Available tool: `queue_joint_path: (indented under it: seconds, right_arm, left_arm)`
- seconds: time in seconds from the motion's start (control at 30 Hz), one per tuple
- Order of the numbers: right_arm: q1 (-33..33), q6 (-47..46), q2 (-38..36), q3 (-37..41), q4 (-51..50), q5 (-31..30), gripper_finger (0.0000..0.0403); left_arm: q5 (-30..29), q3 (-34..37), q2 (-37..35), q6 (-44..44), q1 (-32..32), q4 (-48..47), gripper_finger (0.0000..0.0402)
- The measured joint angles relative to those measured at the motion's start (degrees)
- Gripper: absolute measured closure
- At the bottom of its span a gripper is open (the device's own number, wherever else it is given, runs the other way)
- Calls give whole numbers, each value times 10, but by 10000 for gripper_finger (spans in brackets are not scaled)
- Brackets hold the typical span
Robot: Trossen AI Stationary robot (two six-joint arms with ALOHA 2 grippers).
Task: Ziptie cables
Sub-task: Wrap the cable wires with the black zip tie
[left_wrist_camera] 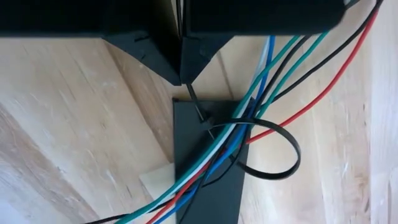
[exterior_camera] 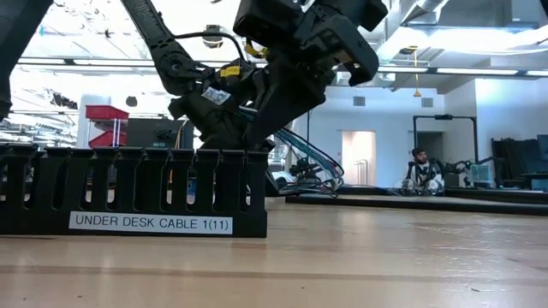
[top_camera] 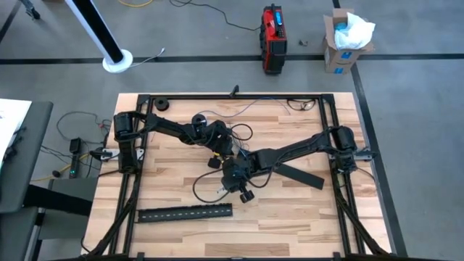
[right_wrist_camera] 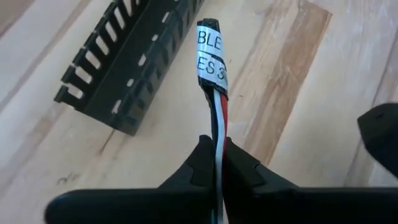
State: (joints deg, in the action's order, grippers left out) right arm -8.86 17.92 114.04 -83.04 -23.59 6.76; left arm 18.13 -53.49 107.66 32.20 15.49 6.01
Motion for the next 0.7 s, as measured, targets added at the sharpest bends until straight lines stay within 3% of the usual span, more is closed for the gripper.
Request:
queue_joint_path:
  seconds: [0.5, 0.7]
  right_arm:
    - [25, -46, -5, -8, -14, 9, 232]
    - [54, -59, -68, -50, -106, 2, 221]
  left_arm:
    - [0, 0, 0, 11, 0, 2, 401]
    - [0, 0, 0, 14, 0, 8, 402]
